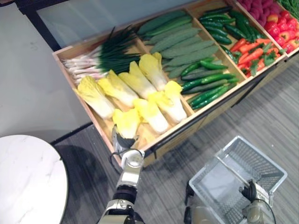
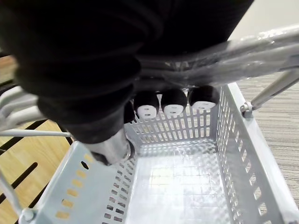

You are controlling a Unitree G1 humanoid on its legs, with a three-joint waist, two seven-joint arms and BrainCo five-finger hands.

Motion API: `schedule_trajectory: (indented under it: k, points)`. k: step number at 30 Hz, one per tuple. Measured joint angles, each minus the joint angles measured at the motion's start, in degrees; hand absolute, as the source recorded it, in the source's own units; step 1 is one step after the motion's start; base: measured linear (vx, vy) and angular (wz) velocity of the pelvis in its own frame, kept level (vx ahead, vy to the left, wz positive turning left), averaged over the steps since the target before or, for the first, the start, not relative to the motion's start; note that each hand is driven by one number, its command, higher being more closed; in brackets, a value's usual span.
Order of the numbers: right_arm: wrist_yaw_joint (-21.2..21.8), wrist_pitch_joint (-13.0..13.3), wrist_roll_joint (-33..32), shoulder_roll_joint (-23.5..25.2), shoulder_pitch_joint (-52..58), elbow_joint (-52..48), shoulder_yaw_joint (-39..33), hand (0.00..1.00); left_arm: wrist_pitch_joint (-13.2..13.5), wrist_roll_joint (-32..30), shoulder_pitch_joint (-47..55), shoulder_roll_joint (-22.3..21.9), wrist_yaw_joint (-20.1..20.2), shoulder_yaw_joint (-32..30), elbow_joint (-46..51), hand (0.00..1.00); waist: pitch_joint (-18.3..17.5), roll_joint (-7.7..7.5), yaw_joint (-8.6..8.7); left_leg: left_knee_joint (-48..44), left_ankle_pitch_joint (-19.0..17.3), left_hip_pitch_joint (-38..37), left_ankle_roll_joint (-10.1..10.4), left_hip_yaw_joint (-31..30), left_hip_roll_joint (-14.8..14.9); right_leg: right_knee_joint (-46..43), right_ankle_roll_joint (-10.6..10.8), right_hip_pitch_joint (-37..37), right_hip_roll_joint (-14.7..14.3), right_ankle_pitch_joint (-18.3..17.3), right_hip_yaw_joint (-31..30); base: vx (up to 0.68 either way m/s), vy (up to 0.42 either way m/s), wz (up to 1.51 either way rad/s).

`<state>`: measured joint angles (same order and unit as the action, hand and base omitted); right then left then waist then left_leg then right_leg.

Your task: Pick vegetable in the basket

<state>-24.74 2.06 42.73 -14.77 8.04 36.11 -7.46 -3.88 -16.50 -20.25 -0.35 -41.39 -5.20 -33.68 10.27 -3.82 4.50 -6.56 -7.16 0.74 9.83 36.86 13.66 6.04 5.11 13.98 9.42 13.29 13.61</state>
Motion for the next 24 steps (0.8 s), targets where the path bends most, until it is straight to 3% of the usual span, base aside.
schedule_trajectory:
  k: [17, 20, 24]
  points:
    - [-1.2, 1.3, -0.2, 0.0, 0.0, 1.0, 3.4, 1.0, 0.9, 0.6, -2.9, 2.7, -0.7, -0.5, -6.6, 1.0, 0.0, -0.61, 0.21, -0.7, -0.5, -2.1, 0.6, 0.8, 0.7, 0.0, -0.5, -1.7, -0.1, 0.0, -0.6, -0.01, 0.002, -0.02]
    - [-1.2, 1.2, -0.3, 0.0, -0.4, 2.2, 3.3, 1.0, 0.9, 2.4, -2.0, 2.7, -0.5, 0.7, -4.4, 1.0, -0.1, -0.6, 0.48, -0.6, -0.4, -2.4, 0.5, 0.0, 0.3, 0.0, -0.4, -2.4, 0.4, 0.1, 0.2, -0.01, 0.029, 0.12]
    - [-1.0, 1.0, -0.5, 0.1, -1.1, 3.0, 1.1, 1.0, 0.8, 4.5, 3.3, 2.1, 1.7, 3.0, 5.5, 1.0, 0.0, -0.96, 1.65, 0.4, -0.1, -3.3, 0.1, -1.6, -1.0, 0.0, -0.1, -4.1, 1.4, 0.3, 1.8, 0.02, 0.052, 0.2]
